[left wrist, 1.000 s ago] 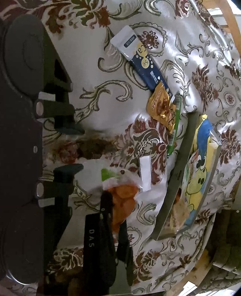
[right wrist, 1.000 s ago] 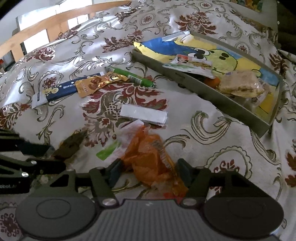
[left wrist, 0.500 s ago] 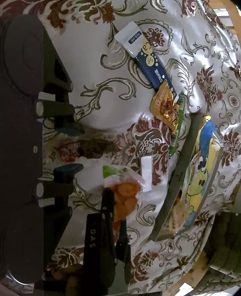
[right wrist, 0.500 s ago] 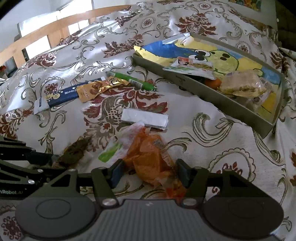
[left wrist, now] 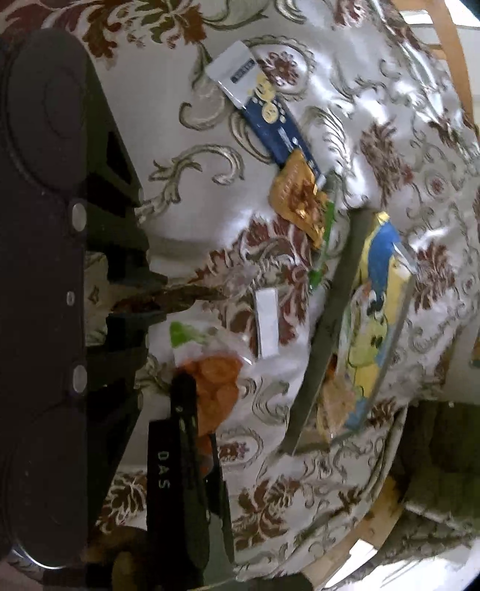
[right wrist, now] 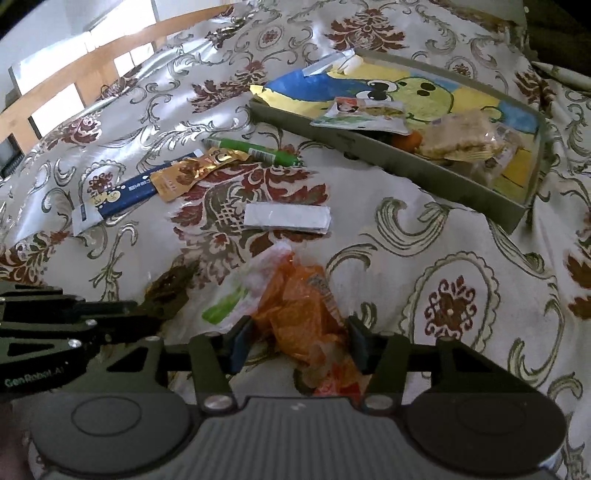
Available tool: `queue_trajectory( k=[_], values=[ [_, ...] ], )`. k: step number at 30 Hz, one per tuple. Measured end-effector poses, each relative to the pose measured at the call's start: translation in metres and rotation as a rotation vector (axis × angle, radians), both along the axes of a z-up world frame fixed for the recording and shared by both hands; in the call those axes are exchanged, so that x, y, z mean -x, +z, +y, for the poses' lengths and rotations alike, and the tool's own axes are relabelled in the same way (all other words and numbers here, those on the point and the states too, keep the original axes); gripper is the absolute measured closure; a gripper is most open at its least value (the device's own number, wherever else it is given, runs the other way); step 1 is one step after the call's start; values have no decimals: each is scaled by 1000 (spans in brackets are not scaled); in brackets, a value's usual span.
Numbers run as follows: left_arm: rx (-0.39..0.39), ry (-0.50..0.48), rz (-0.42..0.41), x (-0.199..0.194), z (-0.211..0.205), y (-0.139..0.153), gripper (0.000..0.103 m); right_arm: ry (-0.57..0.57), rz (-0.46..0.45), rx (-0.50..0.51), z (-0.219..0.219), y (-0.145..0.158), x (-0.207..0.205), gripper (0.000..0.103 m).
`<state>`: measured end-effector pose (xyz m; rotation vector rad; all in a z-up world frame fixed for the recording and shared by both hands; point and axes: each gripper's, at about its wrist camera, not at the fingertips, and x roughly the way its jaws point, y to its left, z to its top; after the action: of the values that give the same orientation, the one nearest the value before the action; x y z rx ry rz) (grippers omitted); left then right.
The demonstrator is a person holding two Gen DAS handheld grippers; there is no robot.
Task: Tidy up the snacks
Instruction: 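Grasp the dark wrapped snack with the left tool while the right tool grasps the orange chips bag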
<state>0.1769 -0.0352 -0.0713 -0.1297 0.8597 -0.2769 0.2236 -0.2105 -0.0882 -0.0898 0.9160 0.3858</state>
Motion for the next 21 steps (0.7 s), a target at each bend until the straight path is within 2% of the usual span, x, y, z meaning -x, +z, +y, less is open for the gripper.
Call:
queue_trajectory(
  k=[3,7,11,15,21],
  values=[
    [-6,-2,4,-1,-1,-1,90,-5,-2,0,0,2,3,45],
    [29,11,22,-4,3,-3,89,-12,1,-3,-2,3,4,45],
    [72,-23,47,-7,-1,-7,88,-25,3,-7,-5,4,5,45],
    [25,-61,60,-10,-13,-13,88,-44,12,-11,-10,4,7,45],
    [33,-44,56,-10,-10,-15,92,-57,19,-22,-11,3,5,45]
  ],
)
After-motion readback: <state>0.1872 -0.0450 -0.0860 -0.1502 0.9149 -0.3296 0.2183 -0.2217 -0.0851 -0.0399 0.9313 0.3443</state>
